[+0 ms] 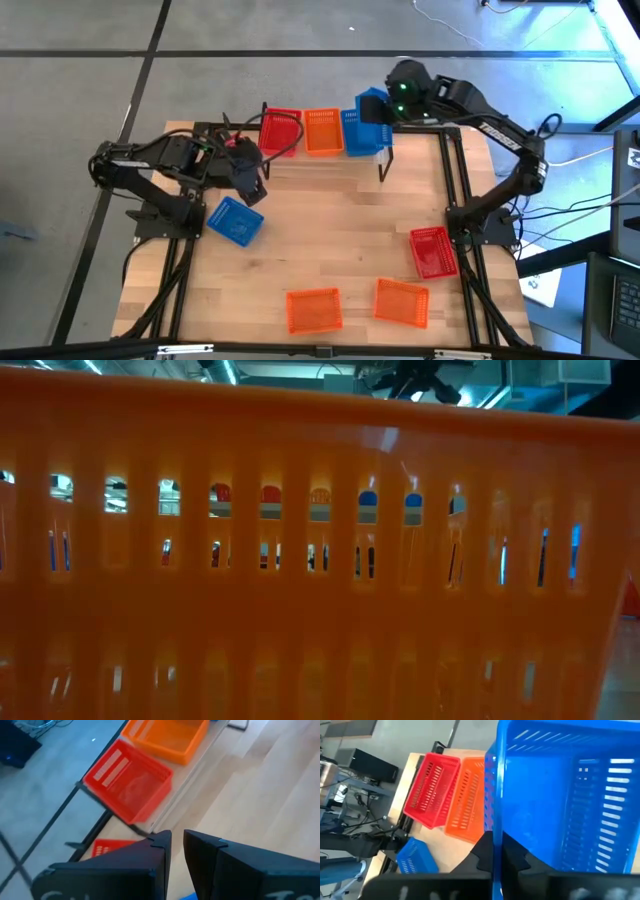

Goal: Stack baskets on shelf by color
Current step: Stack the right blue basket into the blue basket on the shelf

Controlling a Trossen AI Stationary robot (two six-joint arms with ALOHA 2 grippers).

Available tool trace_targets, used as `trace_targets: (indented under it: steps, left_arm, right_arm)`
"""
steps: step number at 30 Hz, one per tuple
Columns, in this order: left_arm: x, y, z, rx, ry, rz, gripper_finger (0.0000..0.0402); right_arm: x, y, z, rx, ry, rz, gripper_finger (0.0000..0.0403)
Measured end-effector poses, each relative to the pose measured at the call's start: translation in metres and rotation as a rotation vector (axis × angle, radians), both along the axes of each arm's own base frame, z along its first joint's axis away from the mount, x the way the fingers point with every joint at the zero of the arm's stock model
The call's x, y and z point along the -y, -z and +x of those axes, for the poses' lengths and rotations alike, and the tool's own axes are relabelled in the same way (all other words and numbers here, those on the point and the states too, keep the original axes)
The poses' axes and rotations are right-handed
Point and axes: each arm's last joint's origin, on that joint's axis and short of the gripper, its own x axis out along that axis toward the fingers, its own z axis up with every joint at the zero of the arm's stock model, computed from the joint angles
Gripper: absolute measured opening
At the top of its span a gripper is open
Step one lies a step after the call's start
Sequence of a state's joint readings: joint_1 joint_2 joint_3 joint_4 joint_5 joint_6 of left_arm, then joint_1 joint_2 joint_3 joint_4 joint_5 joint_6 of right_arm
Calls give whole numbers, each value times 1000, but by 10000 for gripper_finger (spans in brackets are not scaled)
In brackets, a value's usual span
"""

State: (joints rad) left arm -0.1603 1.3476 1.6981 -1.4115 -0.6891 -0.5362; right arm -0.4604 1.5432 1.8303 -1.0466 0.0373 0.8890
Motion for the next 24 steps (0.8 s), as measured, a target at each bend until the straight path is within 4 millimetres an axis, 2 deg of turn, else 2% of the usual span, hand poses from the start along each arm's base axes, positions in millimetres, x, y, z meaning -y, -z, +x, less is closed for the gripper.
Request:
trace_targets:
  steps: [7,15,24]
  left_arm:
    - [-1,1,-2,-21,-5,3,41]
    - [-1,0,-4,-32,19,1,41]
    - [-1,0,-4,-35,27,-11,41]
  right_arm:
    - [9,4,13,-26,4,15,4]
    - [19,27,21,-159,17,82,4]
    - [26,29,21,-165,37,78,5]
